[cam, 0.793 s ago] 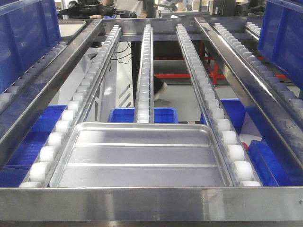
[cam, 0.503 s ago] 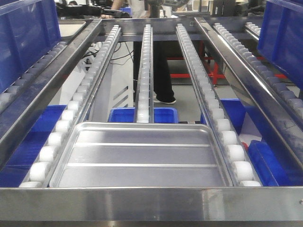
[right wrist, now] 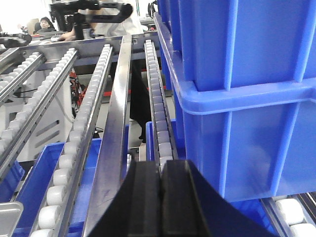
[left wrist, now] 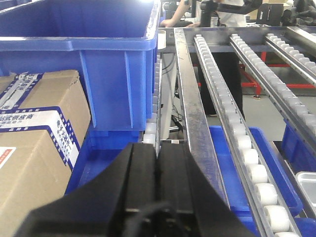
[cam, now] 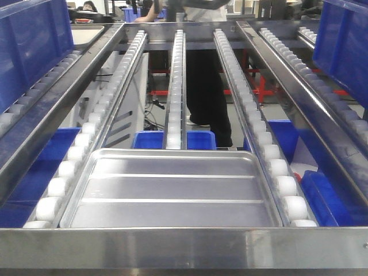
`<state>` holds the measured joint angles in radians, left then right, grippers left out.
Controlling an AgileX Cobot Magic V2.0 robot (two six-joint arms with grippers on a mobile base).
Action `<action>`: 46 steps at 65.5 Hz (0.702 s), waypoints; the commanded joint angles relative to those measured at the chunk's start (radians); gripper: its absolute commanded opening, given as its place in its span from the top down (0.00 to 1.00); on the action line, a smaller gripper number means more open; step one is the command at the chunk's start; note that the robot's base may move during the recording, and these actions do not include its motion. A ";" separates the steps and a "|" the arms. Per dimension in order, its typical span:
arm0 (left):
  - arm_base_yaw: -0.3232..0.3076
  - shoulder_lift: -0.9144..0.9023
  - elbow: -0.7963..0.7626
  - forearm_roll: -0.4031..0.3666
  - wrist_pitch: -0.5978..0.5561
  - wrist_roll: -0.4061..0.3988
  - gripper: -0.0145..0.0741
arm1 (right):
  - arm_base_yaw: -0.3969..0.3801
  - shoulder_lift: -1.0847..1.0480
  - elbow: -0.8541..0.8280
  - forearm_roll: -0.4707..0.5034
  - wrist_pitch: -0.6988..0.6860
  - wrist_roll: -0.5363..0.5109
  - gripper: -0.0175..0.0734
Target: Grab silver tray and stack on right shelf
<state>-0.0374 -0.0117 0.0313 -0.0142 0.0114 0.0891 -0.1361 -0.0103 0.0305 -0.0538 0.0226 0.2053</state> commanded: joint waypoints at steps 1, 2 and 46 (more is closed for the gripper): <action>-0.001 -0.010 0.024 -0.001 -0.092 -0.005 0.94 | 0.001 -0.019 -0.001 -0.001 -0.095 -0.010 0.75; -0.001 -0.010 0.024 -0.001 -0.092 -0.005 0.94 | 0.001 -0.019 -0.001 -0.001 -0.102 -0.010 0.75; -0.001 0.445 -0.474 -0.039 0.636 -0.005 0.94 | 0.002 0.510 -0.449 0.003 0.626 -0.011 0.75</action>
<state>-0.0374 0.3196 -0.3398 -0.0212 0.5869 0.0891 -0.1361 0.3956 -0.3256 -0.0519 0.5807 0.2053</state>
